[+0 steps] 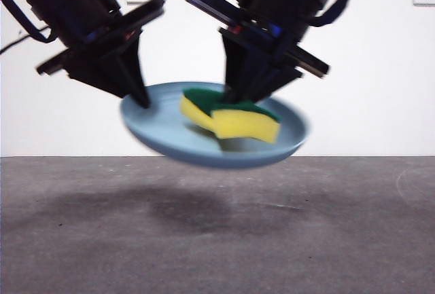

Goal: Pick up the plate,pick up the cloth,clean the plate with the cloth

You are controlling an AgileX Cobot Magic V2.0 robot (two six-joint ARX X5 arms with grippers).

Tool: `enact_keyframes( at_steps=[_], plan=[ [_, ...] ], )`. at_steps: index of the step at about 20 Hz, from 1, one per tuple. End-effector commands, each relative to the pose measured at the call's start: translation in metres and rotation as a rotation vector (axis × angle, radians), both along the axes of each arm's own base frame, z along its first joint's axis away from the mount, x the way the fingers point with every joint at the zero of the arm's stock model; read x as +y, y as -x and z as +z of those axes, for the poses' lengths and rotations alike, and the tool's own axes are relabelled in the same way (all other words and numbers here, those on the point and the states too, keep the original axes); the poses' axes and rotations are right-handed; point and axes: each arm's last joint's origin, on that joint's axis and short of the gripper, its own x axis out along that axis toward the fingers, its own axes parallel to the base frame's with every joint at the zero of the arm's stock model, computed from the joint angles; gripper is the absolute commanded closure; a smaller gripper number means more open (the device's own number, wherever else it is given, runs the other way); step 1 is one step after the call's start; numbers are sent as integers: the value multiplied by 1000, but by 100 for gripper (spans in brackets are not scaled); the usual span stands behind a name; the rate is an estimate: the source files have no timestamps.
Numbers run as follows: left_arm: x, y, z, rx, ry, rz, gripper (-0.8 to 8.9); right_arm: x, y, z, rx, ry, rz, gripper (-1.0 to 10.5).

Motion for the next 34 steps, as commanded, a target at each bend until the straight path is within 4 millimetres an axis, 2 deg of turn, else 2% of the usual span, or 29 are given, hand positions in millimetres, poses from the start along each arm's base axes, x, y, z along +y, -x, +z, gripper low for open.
enact_keyframes(
  at_steps=[1,4,10,16,19,23,27,31,34],
  plan=[
    [9,-5,3,-108,-174,80,822,-8,7,9,-24,12,7,963],
    [22,-16,-6,-92,-226,109,822,-19,17,31,-106,10,-34,963],
    [36,-38,-39,17,-279,164,822,-41,36,64,-238,7,-103,963],
    [43,-57,-96,195,-356,180,805,-64,57,92,-369,-5,-180,963],
    [42,-59,-101,204,-357,177,557,-67,56,94,-432,63,-256,963],
    [42,-55,-82,150,-315,179,553,-61,40,85,-455,110,-306,963],
    [38,-39,-34,28,-201,131,554,-48,7,64,-450,115,-340,962],
    [37,-4,19,-99,-85,64,562,-45,-33,22,-295,104,-306,962],
    [39,29,45,-110,-8,-12,562,-49,-59,-19,-141,131,-305,962]
  ],
)
